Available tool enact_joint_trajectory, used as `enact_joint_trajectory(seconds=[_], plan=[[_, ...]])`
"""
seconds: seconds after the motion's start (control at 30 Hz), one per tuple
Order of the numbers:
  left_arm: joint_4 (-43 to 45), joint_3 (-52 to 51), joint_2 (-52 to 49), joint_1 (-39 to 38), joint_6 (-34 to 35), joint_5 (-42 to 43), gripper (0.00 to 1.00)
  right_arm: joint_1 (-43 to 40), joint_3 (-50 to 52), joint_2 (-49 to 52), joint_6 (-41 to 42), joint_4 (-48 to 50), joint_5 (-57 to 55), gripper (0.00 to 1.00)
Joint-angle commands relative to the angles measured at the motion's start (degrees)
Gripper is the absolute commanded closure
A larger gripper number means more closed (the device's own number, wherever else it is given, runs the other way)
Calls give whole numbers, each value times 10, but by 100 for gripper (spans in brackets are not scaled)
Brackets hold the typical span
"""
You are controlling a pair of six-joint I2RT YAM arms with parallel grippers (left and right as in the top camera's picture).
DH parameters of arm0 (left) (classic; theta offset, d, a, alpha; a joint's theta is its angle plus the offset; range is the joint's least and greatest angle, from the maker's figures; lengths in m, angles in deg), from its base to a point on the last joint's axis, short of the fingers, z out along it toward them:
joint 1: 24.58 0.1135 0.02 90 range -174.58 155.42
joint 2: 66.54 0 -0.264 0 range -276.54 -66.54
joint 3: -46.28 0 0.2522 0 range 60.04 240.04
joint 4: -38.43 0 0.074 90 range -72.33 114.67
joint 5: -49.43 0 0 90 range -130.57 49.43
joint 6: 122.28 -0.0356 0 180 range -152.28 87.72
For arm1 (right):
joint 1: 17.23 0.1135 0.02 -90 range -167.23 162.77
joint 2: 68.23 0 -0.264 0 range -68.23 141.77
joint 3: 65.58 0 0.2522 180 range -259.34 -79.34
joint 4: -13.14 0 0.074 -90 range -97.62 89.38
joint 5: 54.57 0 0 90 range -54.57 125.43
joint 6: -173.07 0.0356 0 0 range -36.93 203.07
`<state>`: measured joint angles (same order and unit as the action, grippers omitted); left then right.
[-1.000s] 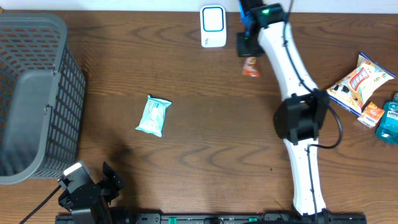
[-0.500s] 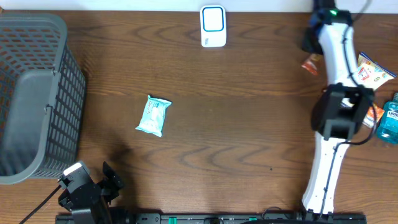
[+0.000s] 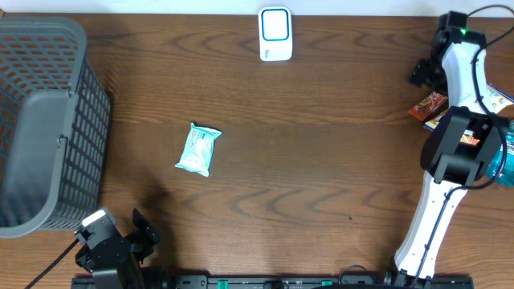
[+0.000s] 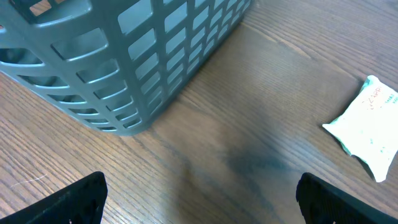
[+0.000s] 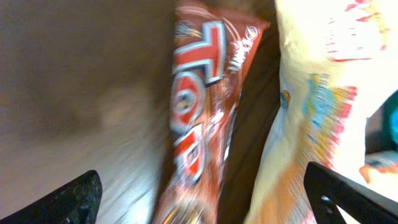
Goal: Scan the item barcode
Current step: 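Carry the TOP bar to the right edge and release it, then move the right gripper to the teal wipes packet and grasp it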
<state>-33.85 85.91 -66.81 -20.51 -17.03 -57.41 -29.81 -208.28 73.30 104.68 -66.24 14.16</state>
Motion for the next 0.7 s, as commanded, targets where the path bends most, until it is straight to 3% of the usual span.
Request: enact_joint_trajectory(seconds=[0.0, 0.37, 0.67], plan=[[0, 6, 0, 1, 5, -5, 2, 62, -26, -115, 39, -11, 22, 1], [0, 6, 0, 1, 5, -5, 3, 284, -25, -151, 131, -70, 309, 1], [0, 6, 0, 1, 5, -5, 3, 494, -24, -100, 122, -61, 241, 1]])
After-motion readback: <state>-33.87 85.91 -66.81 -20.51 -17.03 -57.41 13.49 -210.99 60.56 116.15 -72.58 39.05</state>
